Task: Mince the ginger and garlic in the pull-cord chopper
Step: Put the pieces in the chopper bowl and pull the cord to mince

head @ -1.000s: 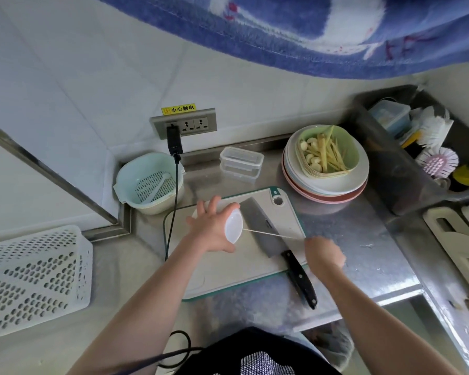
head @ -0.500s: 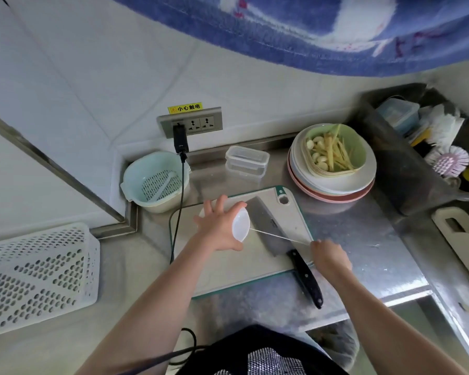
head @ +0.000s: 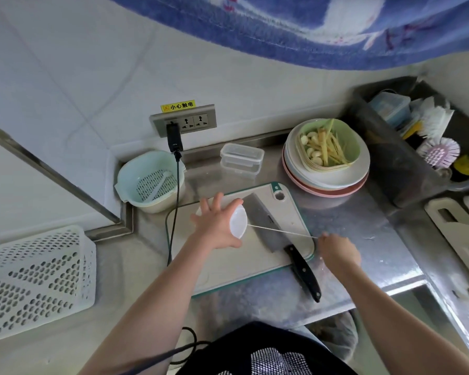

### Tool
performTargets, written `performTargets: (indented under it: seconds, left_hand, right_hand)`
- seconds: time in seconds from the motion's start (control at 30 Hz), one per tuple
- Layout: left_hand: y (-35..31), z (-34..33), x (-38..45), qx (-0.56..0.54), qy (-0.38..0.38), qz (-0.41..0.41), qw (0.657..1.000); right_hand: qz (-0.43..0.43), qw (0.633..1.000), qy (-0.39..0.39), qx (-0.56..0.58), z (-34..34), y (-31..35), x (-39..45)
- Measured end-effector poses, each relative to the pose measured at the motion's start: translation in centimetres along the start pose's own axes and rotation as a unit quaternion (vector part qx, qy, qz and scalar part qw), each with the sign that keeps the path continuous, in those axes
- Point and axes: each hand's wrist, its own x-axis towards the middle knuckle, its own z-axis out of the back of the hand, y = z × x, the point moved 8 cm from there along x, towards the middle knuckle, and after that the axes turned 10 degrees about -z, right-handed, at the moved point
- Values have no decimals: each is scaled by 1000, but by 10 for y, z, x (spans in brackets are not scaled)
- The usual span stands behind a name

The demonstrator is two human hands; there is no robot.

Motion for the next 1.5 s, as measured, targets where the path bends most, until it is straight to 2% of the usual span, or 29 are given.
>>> performTargets:
  seconds: [0.07, 0.13, 0.2, 0.23, 0.27, 0.3, 0.37, 0.43, 0.47, 0.5, 0.57, 0.6, 0.67, 0.73, 0.8, 0.9, 0.97, 1.0, 1.07, 1.13, 1.2, 1.23, 1.27, 1.3, 1.33, 1.4, 1.47, 1.5]
  left_hand:
    - [-1, -1, 1, 1, 3, 1, 1000]
    - [-1, -1, 1, 2, 5, 4, 1000]
    - [-1, -1, 1, 8, 6, 3, 1000]
    - [-1, -1, 1, 9, 7, 2, 1000]
    - [-1, -1, 1, 6, 8, 2, 1000]
    - [-1, -2, 0, 2, 9, 2, 1000]
    - [-1, -2, -1, -5, 7, 5, 1000]
    - [-2, -4, 0, -7, 5, 8, 1000]
    - [-2, -3, 1, -4, 4, 9, 1000]
    - [-2, -3, 1, 1, 3, 9, 1000]
    - [-3, -4, 2, 5, 3, 11, 1000]
    - [-3, -4, 1, 4, 4, 13, 1000]
    - [-3, -3, 1, 5, 3, 13, 1000]
    - [-3, -2, 1, 7, 4, 11, 1000]
    - [-4, -2, 1, 1, 7, 7, 1000]
    - [-9, -4, 3, -4, 6, -2, 1000]
    - [-10, -5, 4, -2, 3, 1, 1000]
    - [-10, -5, 4, 3, 1, 1, 1000]
    - [-10, -6, 5, 9, 1, 2, 1000]
    - [-10, -6, 6, 8, 1, 4, 1000]
    - [-11, -5, 5, 13, -1, 1, 1000]
    - [-10, -5, 4, 12, -1, 0, 1000]
    - [-10, -5, 4, 9, 1, -1, 1000]
    - [-10, -6, 4, 7, 1, -3, 1000]
    - [-10, -5, 4, 7, 0, -6, 1000]
    - [-11, -4, 3, 8, -3, -6, 1000]
    - [-11, -5, 3, 7, -2, -5, 1000]
    - [-11, -5, 4, 7, -1, -4, 1000]
  right_hand:
    - [53, 998, -14, 5, 0, 19, -3]
    - [175, 984, 32, 7, -8, 76, -35]
    - [326, 942, 66, -41, -25, 130, -84]
    - [377, 922, 55, -66, -30, 145, -101]
    - [390, 918, 31, -64, -30, 150, -100]
    - [357, 932, 7, -58, -25, 141, -84]
    - [188, 982, -4, -10, -14, 82, -31]
    - [20, 999, -32, 27, 1, 7, 5]
    - [-20, 998, -36, 37, 6, -14, 11]
    - [-29, 998, -39, 41, 8, -17, 13]
    - [36, 998, -10, 47, 0, 21, -4]
    - [103, 994, 16, 40, -7, 54, -20]
    - [282, 958, 51, -21, -21, 120, -74]
    - [376, 925, 32, -48, -23, 148, -108]
    - [335, 942, -4, -36, -14, 137, -87]
    - [108, 994, 5, 20, -10, 62, -26]
    - [-21, 998, 10, 60, -5, 11, -7]
    - [-40, 997, 3, 61, -2, 2, -5]
    - [11, 999, -15, 49, -1, 22, -11]
    - [139, 990, 8, 21, -6, 79, -45]
    - [278, 959, 46, -10, -18, 135, -94]
    - [309, 950, 32, -16, -20, 146, -106]
    - [295, 955, 17, -19, -18, 143, -99]
    - [235, 972, 19, -10, -19, 123, -77]
    - [150, 988, 27, 11, -19, 92, -50]
    - [-10, 999, 23, 33, -13, 20, -11]
    - [-64, 998, 1, 19, -4, -13, 2]
    - [-43, 999, -13, 11, -2, -5, 1]
